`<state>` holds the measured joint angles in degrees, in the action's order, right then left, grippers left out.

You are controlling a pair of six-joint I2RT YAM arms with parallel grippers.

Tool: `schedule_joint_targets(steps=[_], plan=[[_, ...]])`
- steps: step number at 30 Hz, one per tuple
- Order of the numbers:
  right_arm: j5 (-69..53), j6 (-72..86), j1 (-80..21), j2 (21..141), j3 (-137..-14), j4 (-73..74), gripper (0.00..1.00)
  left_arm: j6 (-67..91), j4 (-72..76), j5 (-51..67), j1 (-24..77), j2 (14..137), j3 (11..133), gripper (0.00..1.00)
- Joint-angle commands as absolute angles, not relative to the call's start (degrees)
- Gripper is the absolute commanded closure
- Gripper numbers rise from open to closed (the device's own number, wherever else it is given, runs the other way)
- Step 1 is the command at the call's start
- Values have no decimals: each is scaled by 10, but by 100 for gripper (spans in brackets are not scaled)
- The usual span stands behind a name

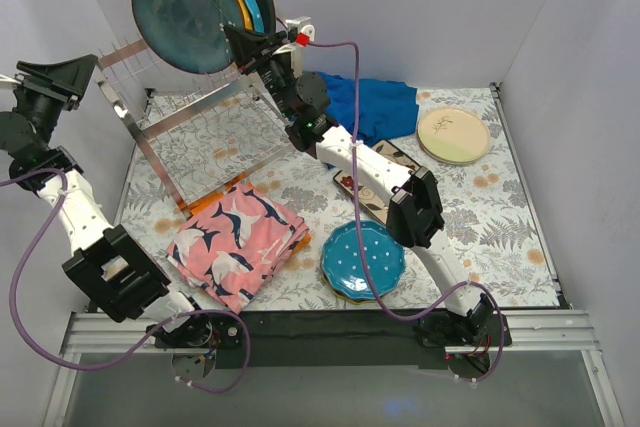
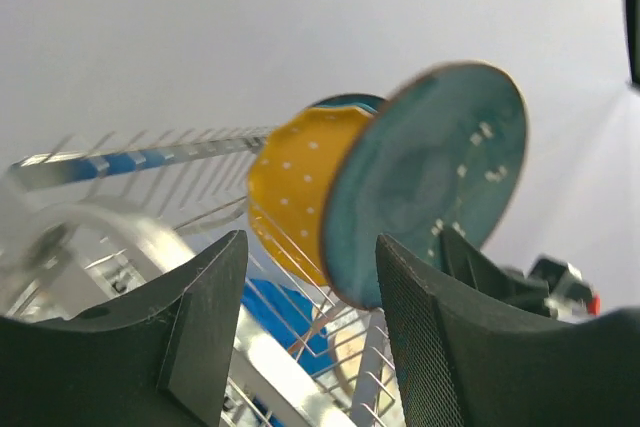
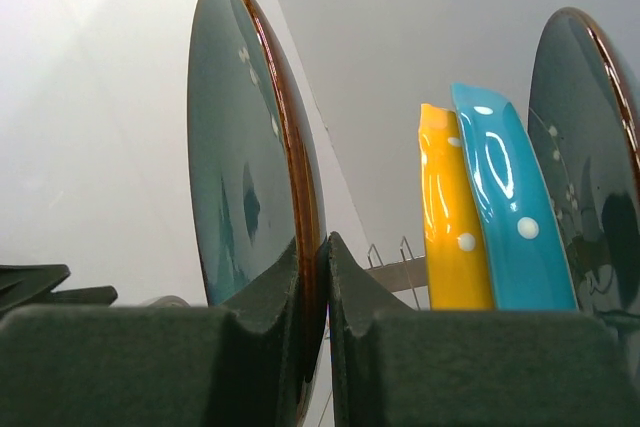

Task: Unload the plates from the dish rack
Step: Unload the plate from the dish rack.

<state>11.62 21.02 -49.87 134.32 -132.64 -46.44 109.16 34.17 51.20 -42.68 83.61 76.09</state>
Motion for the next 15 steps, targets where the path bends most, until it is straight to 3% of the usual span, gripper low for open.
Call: schedule_joint_targets(steps=[1,12,15], plan=[[125,210,-475,1332,-1340,-475,99,1259,630,564,-415,849,755,48],[112,215,-474,1329,-1335,-475,99,1146,615,579,-343,944,830,48],[109,217,-474,1328,-1331,-475,99,1087,551,598,-307,963,886,48]])
